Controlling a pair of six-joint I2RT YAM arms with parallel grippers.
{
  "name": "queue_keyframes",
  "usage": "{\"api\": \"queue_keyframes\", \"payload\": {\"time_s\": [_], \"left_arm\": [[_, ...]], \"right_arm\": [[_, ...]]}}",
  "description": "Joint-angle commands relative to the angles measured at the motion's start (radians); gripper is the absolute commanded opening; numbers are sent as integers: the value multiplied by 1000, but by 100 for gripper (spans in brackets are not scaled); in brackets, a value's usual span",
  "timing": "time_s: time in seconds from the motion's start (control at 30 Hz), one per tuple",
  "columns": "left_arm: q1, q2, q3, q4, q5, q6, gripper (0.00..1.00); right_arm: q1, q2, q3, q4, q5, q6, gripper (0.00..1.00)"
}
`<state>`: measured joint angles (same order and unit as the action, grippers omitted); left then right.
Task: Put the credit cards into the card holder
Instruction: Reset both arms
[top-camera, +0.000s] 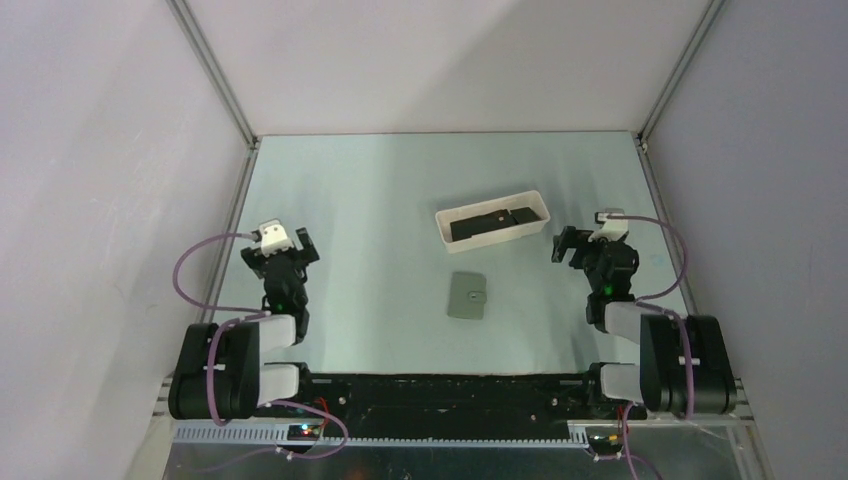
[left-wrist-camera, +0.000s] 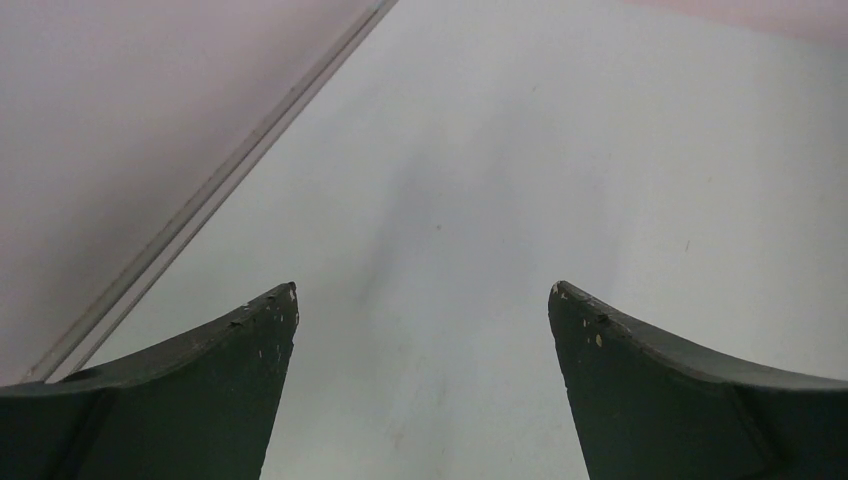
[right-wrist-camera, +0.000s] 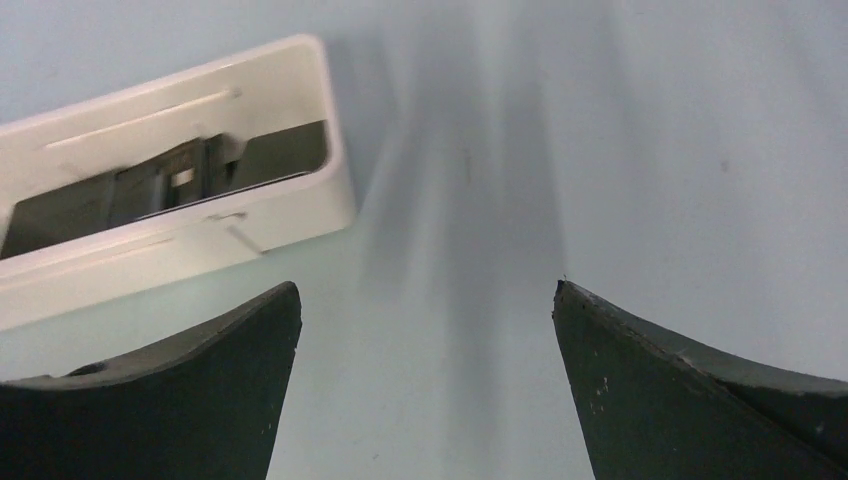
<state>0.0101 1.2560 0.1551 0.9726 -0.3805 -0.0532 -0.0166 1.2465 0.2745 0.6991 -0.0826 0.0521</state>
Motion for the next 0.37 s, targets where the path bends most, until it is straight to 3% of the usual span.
{"api": "queue_keyframes", "payload": {"time_s": [0.0, 0.1, 0.33], "left_arm": [[11, -2, 8, 138, -10, -11, 100], [9, -2, 10, 137, -4, -6, 100], [-1, 5, 32, 101, 89, 42, 100]], "right_arm": [[-40, 98, -30, 287, 63, 32, 99], [1, 109, -28, 260, 139, 5, 99], [-4, 109, -23, 268, 127, 6, 99]]}}
